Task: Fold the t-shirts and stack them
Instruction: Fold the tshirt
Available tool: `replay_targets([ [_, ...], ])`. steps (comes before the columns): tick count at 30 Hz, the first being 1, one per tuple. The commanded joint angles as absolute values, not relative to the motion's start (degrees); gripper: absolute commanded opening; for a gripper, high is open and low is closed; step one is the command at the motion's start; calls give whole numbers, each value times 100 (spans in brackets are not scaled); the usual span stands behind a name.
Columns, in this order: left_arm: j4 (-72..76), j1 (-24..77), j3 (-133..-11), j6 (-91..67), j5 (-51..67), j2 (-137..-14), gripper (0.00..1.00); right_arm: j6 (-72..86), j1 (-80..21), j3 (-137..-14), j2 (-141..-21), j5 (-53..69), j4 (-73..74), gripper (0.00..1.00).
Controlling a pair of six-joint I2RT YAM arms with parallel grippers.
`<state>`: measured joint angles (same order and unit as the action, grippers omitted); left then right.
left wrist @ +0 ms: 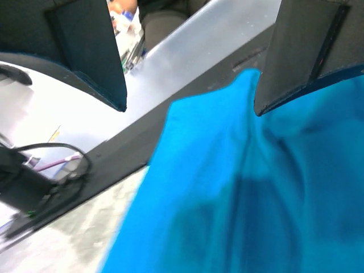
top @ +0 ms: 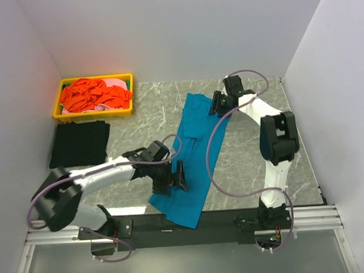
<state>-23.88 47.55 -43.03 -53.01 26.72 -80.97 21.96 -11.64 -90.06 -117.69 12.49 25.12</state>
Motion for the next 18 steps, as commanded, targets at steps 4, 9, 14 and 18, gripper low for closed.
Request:
replay_targets([
  [4,-3462,4624,-4896,-5458,1232,-7076,93,2179,-1695,-7543,-10091,1231,1856,54],
  [9,-3480,3483,-4737,-4950,967,-6838,77,2768,-1837,-6215,-9633,1248,1179,46],
  [14,-3340,2323,-5150,-4028,537,-7232,80,2962,-1837,-5959,-9940,1090,879,43],
  [18,-3156,1855,-5571,-3727,326,-7777,84,2866,-1793,-6301,-10614,897,835,41],
])
